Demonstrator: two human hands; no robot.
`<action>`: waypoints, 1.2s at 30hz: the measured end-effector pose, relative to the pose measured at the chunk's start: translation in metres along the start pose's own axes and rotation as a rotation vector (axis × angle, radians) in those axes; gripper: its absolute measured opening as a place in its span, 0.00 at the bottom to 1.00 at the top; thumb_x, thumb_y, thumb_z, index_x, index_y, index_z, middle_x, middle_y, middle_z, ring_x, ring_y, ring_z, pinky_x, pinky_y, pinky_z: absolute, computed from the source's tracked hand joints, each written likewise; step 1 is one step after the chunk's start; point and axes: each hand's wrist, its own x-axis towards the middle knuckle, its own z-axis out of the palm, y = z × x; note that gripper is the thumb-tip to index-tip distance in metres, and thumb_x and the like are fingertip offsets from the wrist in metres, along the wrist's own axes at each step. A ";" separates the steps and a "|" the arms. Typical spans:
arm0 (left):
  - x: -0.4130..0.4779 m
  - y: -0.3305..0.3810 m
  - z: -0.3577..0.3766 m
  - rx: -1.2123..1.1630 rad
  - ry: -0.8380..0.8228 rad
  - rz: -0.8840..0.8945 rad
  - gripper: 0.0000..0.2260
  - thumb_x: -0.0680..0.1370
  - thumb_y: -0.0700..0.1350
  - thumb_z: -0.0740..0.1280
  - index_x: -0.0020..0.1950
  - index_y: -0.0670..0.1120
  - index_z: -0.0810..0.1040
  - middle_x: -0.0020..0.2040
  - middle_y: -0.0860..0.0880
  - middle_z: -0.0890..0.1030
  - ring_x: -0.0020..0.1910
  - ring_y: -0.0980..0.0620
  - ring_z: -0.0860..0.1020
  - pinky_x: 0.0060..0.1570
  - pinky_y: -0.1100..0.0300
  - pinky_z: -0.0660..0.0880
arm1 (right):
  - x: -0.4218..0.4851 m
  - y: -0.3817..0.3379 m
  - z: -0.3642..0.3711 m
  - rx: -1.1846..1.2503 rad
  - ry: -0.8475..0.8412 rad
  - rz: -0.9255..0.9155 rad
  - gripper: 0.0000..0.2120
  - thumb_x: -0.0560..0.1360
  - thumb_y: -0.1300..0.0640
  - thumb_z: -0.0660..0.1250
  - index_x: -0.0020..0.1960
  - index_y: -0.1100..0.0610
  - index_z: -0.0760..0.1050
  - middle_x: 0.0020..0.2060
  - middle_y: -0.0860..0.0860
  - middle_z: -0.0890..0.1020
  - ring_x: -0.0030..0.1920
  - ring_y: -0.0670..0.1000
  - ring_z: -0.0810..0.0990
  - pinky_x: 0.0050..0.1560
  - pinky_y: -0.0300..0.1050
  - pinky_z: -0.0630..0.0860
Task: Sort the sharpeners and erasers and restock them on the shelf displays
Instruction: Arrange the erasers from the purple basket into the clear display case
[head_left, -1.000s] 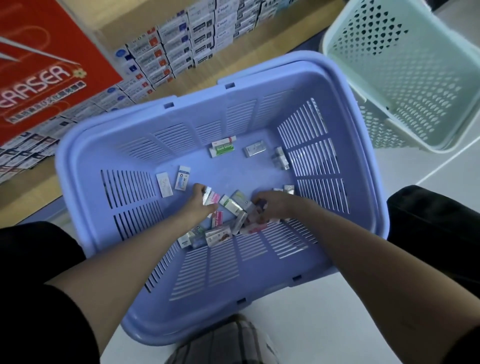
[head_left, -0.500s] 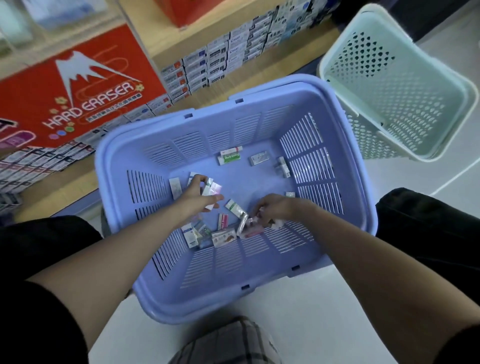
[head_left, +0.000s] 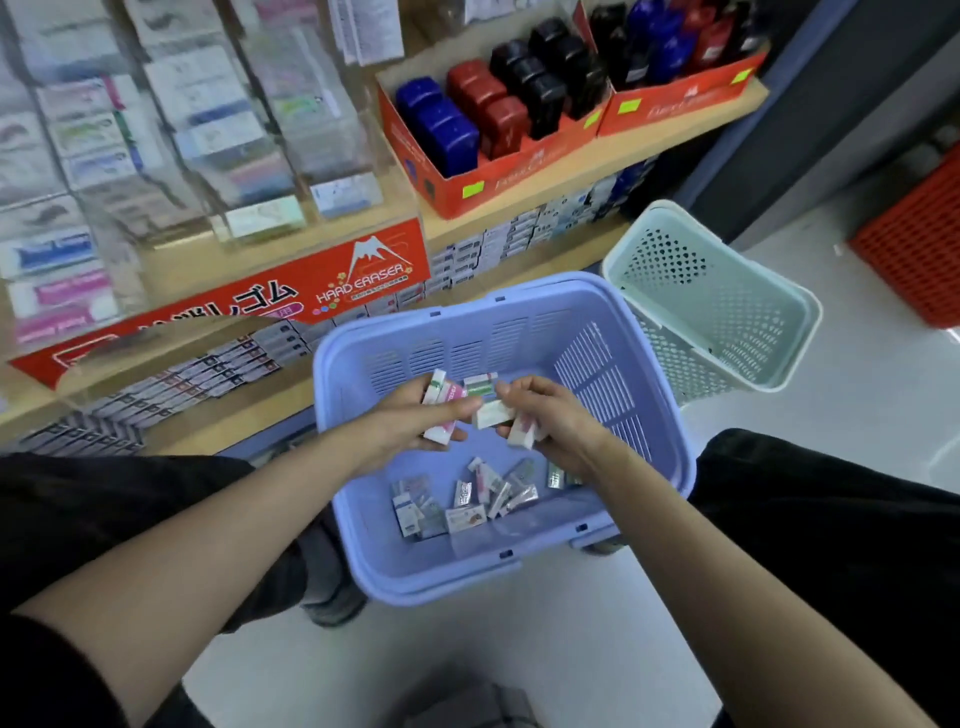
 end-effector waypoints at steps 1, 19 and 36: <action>-0.011 0.005 0.001 -0.003 0.004 0.037 0.11 0.74 0.47 0.70 0.53 0.48 0.74 0.46 0.50 0.83 0.45 0.52 0.82 0.48 0.57 0.76 | -0.007 -0.004 0.010 -0.006 0.027 -0.025 0.11 0.76 0.61 0.66 0.37 0.59 0.69 0.27 0.52 0.76 0.27 0.48 0.76 0.30 0.39 0.76; -0.167 0.045 -0.078 -0.301 0.257 0.305 0.11 0.72 0.37 0.70 0.53 0.47 0.77 0.47 0.48 0.84 0.42 0.52 0.83 0.42 0.60 0.78 | -0.087 -0.054 0.152 -0.042 -0.194 -0.152 0.11 0.75 0.62 0.67 0.56 0.63 0.74 0.44 0.54 0.80 0.26 0.46 0.71 0.22 0.38 0.68; -0.183 0.073 -0.145 -0.173 0.317 0.421 0.15 0.69 0.39 0.75 0.53 0.42 0.77 0.41 0.50 0.84 0.40 0.52 0.81 0.45 0.58 0.78 | -0.069 -0.088 0.237 -0.224 -0.234 -0.353 0.03 0.75 0.62 0.67 0.47 0.60 0.78 0.28 0.49 0.75 0.25 0.47 0.69 0.20 0.38 0.65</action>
